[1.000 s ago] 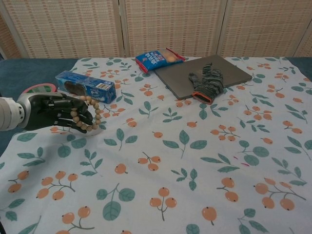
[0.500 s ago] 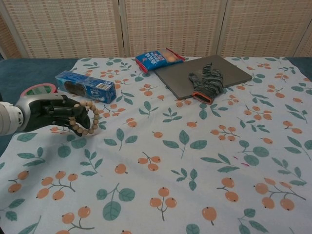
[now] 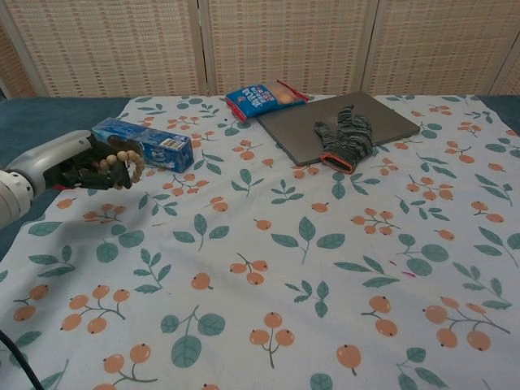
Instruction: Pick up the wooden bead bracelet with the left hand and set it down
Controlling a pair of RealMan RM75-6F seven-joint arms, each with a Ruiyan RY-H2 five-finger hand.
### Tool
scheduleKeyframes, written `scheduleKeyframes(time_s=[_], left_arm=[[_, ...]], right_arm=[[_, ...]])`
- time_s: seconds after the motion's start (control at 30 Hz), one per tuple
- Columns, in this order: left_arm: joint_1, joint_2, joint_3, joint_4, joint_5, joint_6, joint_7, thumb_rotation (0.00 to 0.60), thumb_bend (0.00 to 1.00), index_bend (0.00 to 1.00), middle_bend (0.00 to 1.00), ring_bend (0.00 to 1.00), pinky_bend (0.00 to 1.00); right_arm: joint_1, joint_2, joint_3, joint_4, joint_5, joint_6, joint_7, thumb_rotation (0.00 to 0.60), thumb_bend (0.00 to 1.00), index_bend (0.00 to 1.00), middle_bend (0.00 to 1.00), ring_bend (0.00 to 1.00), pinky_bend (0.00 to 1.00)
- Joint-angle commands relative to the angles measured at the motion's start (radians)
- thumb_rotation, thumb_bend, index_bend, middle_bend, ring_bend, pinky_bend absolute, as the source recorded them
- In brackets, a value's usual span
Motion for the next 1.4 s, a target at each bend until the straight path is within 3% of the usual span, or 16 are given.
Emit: scheduleKeyframes(time_s=[0.03,0.13,0.3,0.5,0.6,0.97,1.4], left_arm=[[0.032,-0.080,0.076,0.097,0.091,0.068,0.059,0.600,1.00,0.51,0.44,0.25,0.31],[0.050,-0.096,0.124,0.127,0.148,0.072,0.043,0.600,1.00,0.46,0.41,0.22,0.28],[0.070,-0.110,0.174,0.163,0.212,0.067,0.016,0.600,0.96,0.30,0.24,0.08,0.22],[0.078,-0.102,0.179,0.153,0.230,0.039,0.000,0.600,0.59,0.00,0.02,0.00,0.10],[0.076,-0.076,0.174,0.111,0.223,0.002,-0.023,0.600,0.50,0.00,0.00,0.00,0.07],[0.027,0.050,0.158,-0.015,0.197,-0.201,-0.161,0.600,0.37,0.00,0.00,0.00,0.01],[0.004,0.057,0.148,0.007,0.239,-0.233,-0.235,0.600,0.30,0.00,0.00,0.00,0.00]], right_arm=[[0.000,0.000,0.000,-0.001,-0.001,0.000,-0.001,0.600,0.21,0.00,0.00,0.00,0.00],[-0.001,-0.001,-0.001,-0.001,-0.002,0.001,-0.002,0.600,0.21,0.00,0.00,0.00,0.00],[0.000,0.000,-0.001,0.000,-0.003,0.001,-0.002,0.600,0.21,0.00,0.00,0.00,0.00],[0.000,0.000,0.000,0.002,-0.004,0.003,0.002,0.600,0.21,0.00,0.00,0.00,0.00],[0.000,0.000,0.000,0.003,-0.003,0.002,0.001,0.600,0.21,0.00,0.00,0.00,0.00],[-0.002,0.001,0.000,0.002,-0.003,0.006,0.003,0.600,0.21,0.00,0.00,0.00,0.00],[-0.002,0.000,0.002,0.001,0.002,0.006,0.001,0.600,0.21,0.00,0.00,0.00,0.00]])
